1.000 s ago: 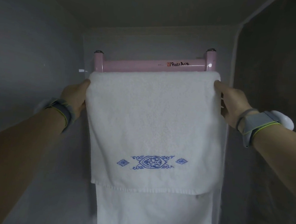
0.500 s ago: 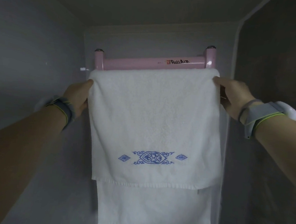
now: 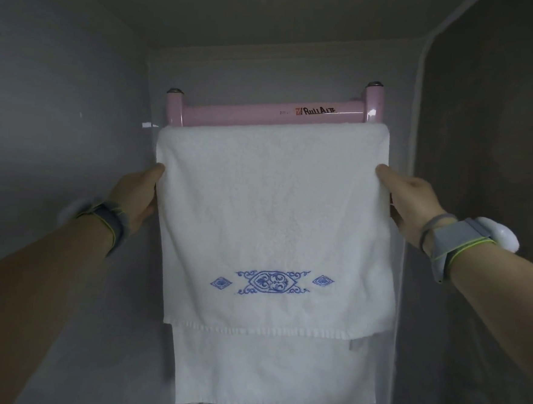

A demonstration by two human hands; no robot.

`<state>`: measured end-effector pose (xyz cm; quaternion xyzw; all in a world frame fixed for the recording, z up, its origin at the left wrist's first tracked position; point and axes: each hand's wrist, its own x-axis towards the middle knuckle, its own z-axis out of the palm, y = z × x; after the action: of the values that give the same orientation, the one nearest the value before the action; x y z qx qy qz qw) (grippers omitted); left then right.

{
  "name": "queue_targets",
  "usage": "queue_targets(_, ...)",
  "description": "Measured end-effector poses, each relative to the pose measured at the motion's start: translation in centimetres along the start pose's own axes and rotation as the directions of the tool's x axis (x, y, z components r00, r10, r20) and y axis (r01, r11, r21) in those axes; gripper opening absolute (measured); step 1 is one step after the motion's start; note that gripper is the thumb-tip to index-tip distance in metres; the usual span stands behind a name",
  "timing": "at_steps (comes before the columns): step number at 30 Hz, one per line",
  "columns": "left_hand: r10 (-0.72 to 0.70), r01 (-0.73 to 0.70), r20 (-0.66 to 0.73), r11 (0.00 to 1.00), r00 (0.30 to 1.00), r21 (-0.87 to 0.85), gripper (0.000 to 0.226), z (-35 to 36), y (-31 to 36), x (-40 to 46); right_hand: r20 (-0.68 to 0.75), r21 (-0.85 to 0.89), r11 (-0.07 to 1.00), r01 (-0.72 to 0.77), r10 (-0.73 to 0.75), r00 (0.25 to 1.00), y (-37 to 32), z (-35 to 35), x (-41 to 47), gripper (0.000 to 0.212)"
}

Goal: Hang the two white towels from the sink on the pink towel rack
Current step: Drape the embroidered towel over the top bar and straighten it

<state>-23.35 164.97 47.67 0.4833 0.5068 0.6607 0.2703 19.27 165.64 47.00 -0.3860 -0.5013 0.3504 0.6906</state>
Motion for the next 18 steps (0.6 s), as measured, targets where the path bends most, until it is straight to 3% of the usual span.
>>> queue_targets(2,0.008,-0.009,0.038,1.000,0.999,0.014,0.053,0.4,-0.3,-0.9,0.027,-0.020,0.998,-0.056,0.057,0.998,0.7,0.0,-0.5,0.046)
queue_targets(5,-0.027,0.028,0.062,1.000,0.998,-0.010,0.050,0.5,-1.3,-1.8,0.087,-0.048,0.991,-0.121,0.125,0.988,1.7,-0.3,-1.2,0.033)
queue_targets(9,-0.048,0.045,0.068,0.998,0.996,0.051,0.050,0.2,-3.1,-2.9,0.088,-0.081,0.993,-0.091,0.098,0.991,2.9,-1.0,-1.8,0.029)
queue_targets(14,-0.019,0.018,0.000,0.991,1.000,0.135,0.029,-0.1,-5.4,-4.6,0.108,-0.132,0.991,-0.024,0.038,0.993,4.8,-2.1,-2.6,0.027)
queue_targets(18,0.031,-0.032,0.007,0.968,0.999,0.248,0.036,-1.0,-7.1,-5.7,0.126,-0.178,0.984,-0.016,0.039,0.991,6.3,-3.1,-3.5,0.027)
